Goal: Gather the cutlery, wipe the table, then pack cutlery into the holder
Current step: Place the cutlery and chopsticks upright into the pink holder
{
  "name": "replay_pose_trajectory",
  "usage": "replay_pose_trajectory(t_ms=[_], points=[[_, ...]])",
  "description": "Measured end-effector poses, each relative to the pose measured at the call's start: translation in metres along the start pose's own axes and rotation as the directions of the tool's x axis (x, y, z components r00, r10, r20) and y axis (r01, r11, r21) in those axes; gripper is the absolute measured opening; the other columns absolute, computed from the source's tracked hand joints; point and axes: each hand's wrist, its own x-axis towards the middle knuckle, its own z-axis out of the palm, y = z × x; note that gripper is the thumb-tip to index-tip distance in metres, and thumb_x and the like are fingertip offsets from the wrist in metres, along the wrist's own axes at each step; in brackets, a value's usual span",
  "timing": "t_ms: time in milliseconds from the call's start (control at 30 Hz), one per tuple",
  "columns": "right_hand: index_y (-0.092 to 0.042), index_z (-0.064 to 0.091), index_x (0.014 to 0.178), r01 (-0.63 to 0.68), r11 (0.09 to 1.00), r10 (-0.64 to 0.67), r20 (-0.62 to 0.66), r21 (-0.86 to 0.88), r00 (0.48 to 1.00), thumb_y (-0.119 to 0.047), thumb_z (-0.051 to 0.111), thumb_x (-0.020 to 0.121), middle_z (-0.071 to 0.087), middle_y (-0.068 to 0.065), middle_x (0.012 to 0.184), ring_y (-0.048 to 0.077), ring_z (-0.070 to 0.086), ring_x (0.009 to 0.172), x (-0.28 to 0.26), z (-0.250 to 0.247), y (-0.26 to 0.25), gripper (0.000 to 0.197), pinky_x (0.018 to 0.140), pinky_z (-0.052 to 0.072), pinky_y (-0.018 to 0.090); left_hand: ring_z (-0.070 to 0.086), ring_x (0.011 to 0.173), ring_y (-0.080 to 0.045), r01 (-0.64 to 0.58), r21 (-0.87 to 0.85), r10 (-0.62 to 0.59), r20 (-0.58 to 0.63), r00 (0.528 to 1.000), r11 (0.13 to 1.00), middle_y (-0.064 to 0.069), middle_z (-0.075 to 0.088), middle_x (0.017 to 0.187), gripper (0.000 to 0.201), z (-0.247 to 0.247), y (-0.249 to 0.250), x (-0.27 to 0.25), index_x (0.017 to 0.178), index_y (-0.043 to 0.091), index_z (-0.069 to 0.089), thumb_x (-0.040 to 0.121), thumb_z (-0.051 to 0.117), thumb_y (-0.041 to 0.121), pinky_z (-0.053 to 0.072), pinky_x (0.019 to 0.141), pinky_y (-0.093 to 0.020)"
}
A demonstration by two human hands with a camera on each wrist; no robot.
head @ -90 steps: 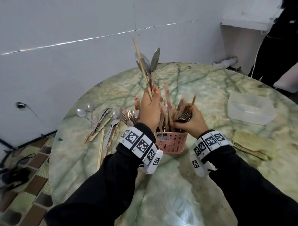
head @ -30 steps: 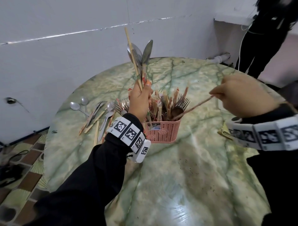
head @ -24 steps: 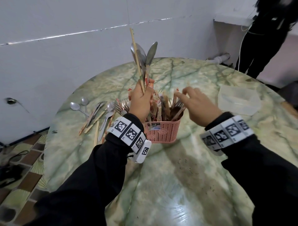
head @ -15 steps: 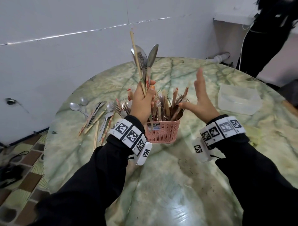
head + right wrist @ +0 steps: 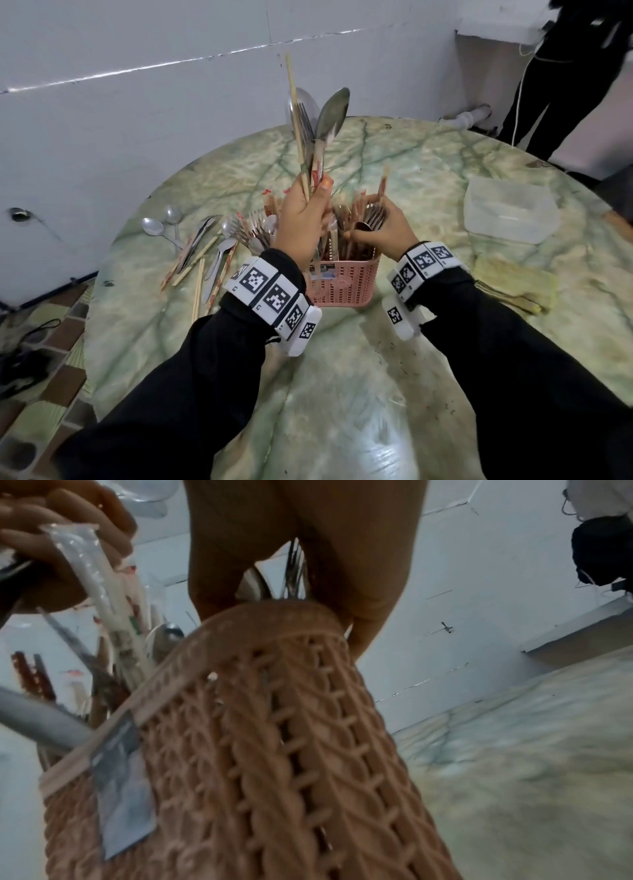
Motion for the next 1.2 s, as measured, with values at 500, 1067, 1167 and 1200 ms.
replay_pose_trajectory(t_ms=[500,1067,1167,1200], points=[[-0.015,0.053,0.093,-0.035,0.993,0.020,0.130,0.111,0.991,0.012,0.072,0.067,0.065,-0.001,0.084,0.004,0.063,0.074,0.022,-0.009,0.019,0.042,0.083,0.050,0.030,0.041,0.060,-0.005,-0.197,-0.207,0.231,0.155,0.960,0.958,0.005,0.040,0.074,0.018,0.027,0.046,-0.011,0.090,0.024,0.039,0.082,0.033,0.009,0.042,0.062,-0.021],[-0.017,0.052,0.089,-0.021,0.963,-0.030,0.184,0.269,0.983,-0.016,0.076,0.046,0.067,-0.011,0.074,-0.008,0.063,0.072,0.017,-0.009,0.011,0.049,0.073,0.050,0.011,0.047,0.073,0.014,-0.302,0.150,0.305,0.008,0.952,0.941,0.016,0.043,0.085,0.021,0.051,-0.003,0.016,0.111,0.011,0.037,0.091,0.036,0.004,0.040,0.080,-0.022],[0.006,0.051,0.107,-0.020,0.969,-0.030,0.198,0.247,0.980,0.001,0.071,0.056,0.069,-0.013,0.073,-0.007,0.064,0.073,0.021,-0.010,0.018,0.055,0.073,0.051,0.012,0.047,0.078,0.011,-0.244,0.229,0.236,0.064,0.970,0.942,0.019,0.043,0.088,0.024,0.051,-0.016,0.014,0.119,0.007,0.037,0.096,0.035,0.002,0.039,0.084,-0.018],[0.012,0.047,0.114,-0.010,0.973,-0.038,0.205,0.229,0.978,0.007,0.069,0.059,0.070,-0.012,0.075,-0.006,0.064,0.074,0.022,-0.012,0.021,0.060,0.074,0.052,0.013,0.047,0.081,0.008,-0.230,0.253,0.217,0.079,0.973,0.940,0.019,0.042,0.090,0.025,0.050,-0.022,0.013,0.122,0.006,0.037,0.096,0.035,0.003,0.039,0.086,-0.018]])
